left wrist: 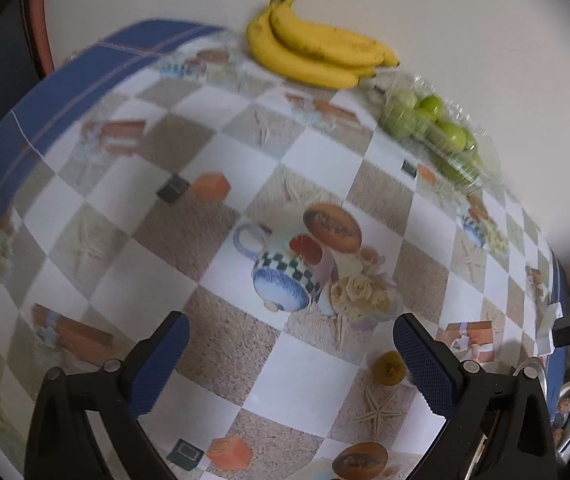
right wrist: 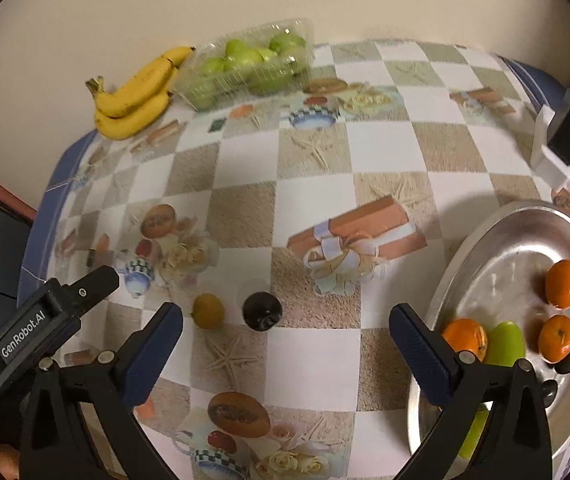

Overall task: Organize fruits
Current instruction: 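Close the right tool on the dark plum while the left tool closes on the small yellow fruit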

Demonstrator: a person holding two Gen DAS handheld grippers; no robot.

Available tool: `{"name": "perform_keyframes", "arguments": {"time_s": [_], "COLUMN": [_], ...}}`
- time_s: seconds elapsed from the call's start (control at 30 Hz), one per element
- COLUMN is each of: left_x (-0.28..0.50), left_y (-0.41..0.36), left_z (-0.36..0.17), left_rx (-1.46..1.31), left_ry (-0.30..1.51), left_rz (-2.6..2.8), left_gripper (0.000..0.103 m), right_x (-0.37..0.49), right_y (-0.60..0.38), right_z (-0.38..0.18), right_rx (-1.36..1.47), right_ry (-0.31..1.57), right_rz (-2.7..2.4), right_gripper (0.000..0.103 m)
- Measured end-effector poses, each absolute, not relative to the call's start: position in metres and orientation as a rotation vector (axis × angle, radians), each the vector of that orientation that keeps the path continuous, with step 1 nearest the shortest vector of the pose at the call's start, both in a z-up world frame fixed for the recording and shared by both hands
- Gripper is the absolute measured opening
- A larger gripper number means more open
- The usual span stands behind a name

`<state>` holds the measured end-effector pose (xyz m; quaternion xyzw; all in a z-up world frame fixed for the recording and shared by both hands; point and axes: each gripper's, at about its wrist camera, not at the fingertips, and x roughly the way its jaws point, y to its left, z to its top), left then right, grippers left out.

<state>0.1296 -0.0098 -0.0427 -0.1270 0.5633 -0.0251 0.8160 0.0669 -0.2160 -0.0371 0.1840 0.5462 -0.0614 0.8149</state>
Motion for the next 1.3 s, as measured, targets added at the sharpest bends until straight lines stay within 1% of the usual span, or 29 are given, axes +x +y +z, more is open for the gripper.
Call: {"name": "perform_keyframes", "arguments": {"time_s": [0.03, 0.1, 0.2, 0.23, 0.27, 0.3, 0.43, 0.5, 0.63, 0.7, 0.77, 0.83, 1.03, 1.13, 1.2, 1.27, 1.3], "left_x": [0.13, 0.131, 0.132, 0.133, 0.133, 0.134, 0.134, 0.134, 0.134, 0.134, 0.135, 0.135, 0.135, 0.136, 0.136, 0.135, 0.135], "left_y": [-0.011, -0.013, -0.019, -0.02, -0.023, -0.024, -0.03, -0.034, -0.043, -0.046, -0.048, -0.049, -0.051, -0.052, -0.053, -0.053, -0.053], "left_z": [-0.045, -0.05, -0.052, -0.052, -0.053, -0.053, -0.056, -0.058, -0.06, -0.06, -0.061, -0.063, -0.067, -0.068, -0.068, -0.068, -0.067], "left_rx": [-0.277, -0.295, -0.298, -0.298, -0.301, -0.305, -0.333, -0.337, -0.345, -0.341, -0.34, -0.349, -0.362, -0.363, -0.365, -0.365, -0.366], "left_ry": [1.208, 1.222, 1.232, 1.235, 1.24, 1.244, 1.264, 1.272, 1.286, 1.287, 1.292, 1.3, 1.31, 1.316, 1.318, 1.318, 1.317], "left_rz": [-0.055, -0.068, -0.091, -0.1, -0.112, -0.12, -0.155, -0.172, -0.209, -0.215, -0.218, -0.223, -0.23, -0.232, -0.235, -0.236, -0.237], "left_gripper": [0.102, 0.101, 0.092, 0.089, 0.088, 0.086, 0.077, 0.076, 0.072, 0.07, 0.069, 0.065, 0.063, 0.063, 0.063, 0.063, 0.063], "right_x": [0.068, 0.069, 0.071, 0.072, 0.072, 0.073, 0.074, 0.075, 0.077, 0.078, 0.078, 0.077, 0.08, 0.08, 0.08, 0.08, 0.079], "right_y": [-0.216, -0.216, -0.212, -0.211, -0.209, -0.208, -0.205, -0.204, -0.202, -0.201, -0.202, -0.202, -0.202, -0.203, -0.203, -0.203, -0.204], "right_z": [-0.04, -0.045, -0.052, -0.053, -0.055, -0.058, -0.063, -0.064, -0.069, -0.071, -0.072, -0.073, -0.074, -0.074, -0.075, -0.075, -0.074], "right_rx": [0.396, 0.398, 0.398, 0.4, 0.4, 0.402, 0.419, 0.423, 0.439, 0.446, 0.452, 0.454, 0.472, 0.482, 0.482, 0.486, 0.491], "right_ry": [1.17, 1.174, 1.183, 1.185, 1.191, 1.197, 1.202, 1.202, 1.21, 1.214, 1.214, 1.211, 1.2, 1.196, 1.195, 1.191, 1.187], "right_rz": [-0.135, -0.132, -0.122, -0.117, -0.11, -0.104, -0.092, -0.09, -0.089, -0.092, -0.094, -0.1, -0.106, -0.103, -0.103, -0.102, -0.102], "right_gripper": [0.101, 0.093, 0.088, 0.084, 0.077, 0.073, 0.071, 0.067, 0.064, 0.058, 0.058, 0.057, 0.047, 0.041, 0.034, 0.032, 0.029]}}
